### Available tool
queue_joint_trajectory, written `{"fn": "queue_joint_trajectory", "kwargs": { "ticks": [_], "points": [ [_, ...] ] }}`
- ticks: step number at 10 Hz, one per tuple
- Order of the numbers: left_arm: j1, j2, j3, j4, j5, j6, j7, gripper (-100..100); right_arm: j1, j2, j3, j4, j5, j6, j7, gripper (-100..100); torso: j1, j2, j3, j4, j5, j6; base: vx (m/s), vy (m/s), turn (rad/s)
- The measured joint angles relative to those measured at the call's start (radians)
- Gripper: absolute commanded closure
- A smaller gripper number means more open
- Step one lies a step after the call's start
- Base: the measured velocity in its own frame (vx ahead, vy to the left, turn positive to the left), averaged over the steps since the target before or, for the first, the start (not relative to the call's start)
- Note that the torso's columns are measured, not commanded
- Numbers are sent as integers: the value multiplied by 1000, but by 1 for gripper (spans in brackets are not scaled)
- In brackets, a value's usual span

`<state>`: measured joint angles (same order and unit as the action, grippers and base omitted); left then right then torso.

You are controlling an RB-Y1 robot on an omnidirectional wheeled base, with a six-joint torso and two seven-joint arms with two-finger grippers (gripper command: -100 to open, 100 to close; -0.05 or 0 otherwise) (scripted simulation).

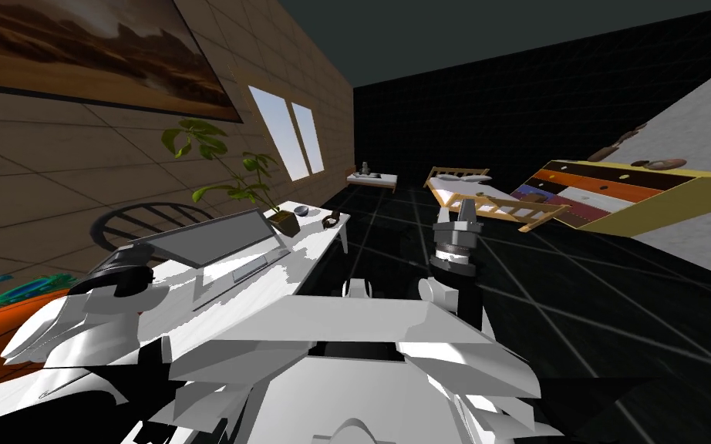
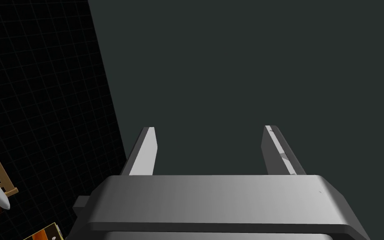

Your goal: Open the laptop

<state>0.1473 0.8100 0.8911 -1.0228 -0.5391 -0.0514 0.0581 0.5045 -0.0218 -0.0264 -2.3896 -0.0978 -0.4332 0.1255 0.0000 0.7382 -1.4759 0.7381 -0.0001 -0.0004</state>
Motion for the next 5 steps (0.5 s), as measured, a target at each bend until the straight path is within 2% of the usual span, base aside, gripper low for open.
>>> {"fn": "queue_joint_trajectory", "kwargs": {
  "ticks": [3, 5],
  "points": [
    [88, -7, 30, -48, 38, 4, 14, 100, 0, 0, 0, 0, 0, 0, 0, 0, 0, 0, 0, 0, 0, 1, 27, -14, -112],
    [142, -5, 58, -63, 64, -6, 19, 100, 0, 0, 0, 0, 0, 0, 0, 0, 0, 0, 0, 0, 0, 0, 20, -6, -31]
  ]
}}
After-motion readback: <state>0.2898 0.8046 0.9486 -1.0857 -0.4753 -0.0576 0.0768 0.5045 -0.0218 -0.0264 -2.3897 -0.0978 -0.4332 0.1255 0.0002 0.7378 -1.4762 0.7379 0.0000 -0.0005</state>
